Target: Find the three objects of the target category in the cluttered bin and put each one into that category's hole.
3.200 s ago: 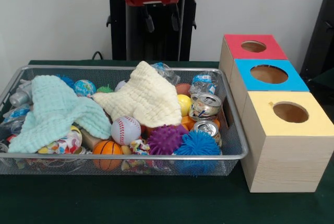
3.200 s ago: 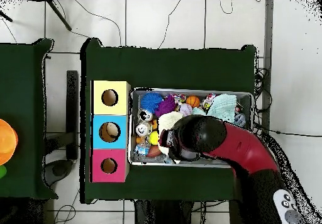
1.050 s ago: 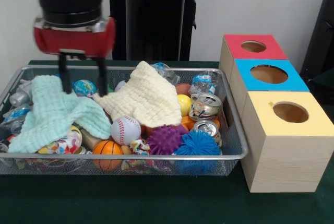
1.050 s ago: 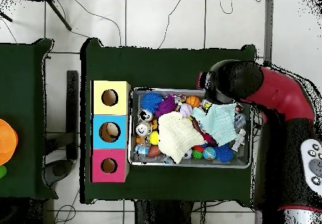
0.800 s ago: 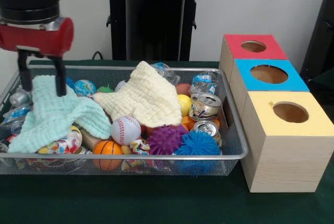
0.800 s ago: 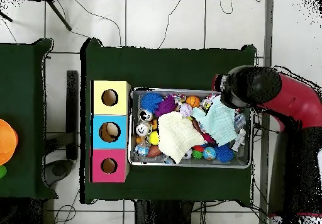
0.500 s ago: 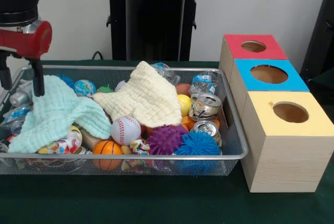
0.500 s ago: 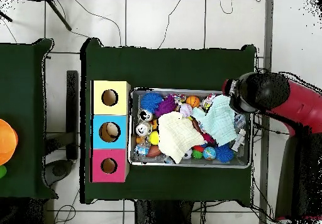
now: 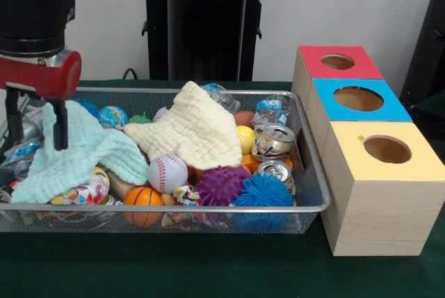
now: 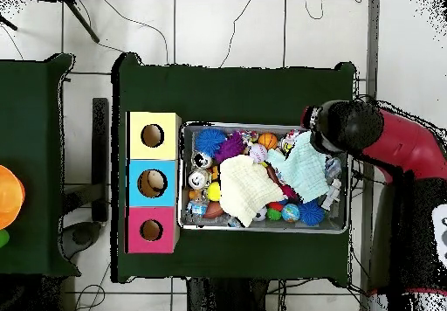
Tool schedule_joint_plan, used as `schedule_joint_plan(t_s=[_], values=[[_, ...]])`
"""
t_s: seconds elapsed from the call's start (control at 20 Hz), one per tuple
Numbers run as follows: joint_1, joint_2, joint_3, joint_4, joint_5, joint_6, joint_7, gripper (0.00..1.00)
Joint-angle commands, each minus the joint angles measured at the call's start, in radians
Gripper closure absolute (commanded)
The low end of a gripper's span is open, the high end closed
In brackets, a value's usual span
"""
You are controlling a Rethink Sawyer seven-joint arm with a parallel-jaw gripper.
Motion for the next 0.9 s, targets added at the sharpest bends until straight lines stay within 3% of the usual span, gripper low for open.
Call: schedule_joint_plan(t_s=[0.05,0.9], values=[[0.058,0.035,-0.004,0.084,-0.029,-0.047,0.127,0.00],[0.130,0.007,-0.045,0.165,0.010,-0.100,0.211,0.00]])
